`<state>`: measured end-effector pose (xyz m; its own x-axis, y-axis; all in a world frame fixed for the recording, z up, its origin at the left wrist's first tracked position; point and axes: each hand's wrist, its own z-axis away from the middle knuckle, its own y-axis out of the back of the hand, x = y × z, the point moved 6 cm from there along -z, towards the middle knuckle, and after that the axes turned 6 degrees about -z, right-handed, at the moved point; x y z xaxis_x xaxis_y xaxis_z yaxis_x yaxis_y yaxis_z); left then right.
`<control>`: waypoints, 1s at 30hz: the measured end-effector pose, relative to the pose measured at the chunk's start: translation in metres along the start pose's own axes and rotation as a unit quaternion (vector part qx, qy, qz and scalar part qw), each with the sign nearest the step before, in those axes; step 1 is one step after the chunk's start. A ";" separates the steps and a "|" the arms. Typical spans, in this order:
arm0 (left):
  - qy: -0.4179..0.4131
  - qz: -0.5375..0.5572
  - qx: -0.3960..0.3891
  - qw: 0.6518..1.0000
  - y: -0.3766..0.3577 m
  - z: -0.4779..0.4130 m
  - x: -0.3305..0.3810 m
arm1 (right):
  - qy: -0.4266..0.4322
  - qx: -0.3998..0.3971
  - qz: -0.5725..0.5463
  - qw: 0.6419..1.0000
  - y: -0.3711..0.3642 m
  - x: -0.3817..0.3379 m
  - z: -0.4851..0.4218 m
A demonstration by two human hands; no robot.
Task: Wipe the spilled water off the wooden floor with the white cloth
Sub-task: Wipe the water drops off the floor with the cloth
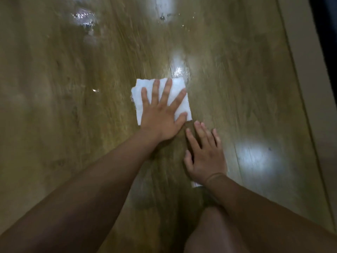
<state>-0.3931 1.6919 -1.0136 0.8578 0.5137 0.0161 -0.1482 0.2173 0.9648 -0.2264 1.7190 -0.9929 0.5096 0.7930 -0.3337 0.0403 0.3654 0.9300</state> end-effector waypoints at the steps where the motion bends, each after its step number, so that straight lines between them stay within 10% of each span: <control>1: -0.007 0.000 -0.013 1.000 0.001 -0.005 0.001 | 0.002 0.007 -0.010 1.000 0.008 0.000 -0.008; 8: -0.004 0.026 -0.020 0.999 0.009 -0.023 -0.006 | -0.082 0.042 0.018 0.996 0.040 0.043 -0.160; 19: 0.013 0.044 -0.025 0.999 0.066 -0.226 -0.020 | -0.059 0.120 -0.007 0.991 0.036 0.047 -0.159; 30: 0.053 0.058 0.064 0.995 0.029 -0.098 0.004 | -0.067 0.124 0.003 0.990 0.038 0.045 -0.161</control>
<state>-0.4425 1.7818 -1.0109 0.7809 0.6151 0.1083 -0.1737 0.0474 0.9836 -0.3401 1.8474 -0.9973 0.6196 0.7170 -0.3194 0.2380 0.2161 0.9469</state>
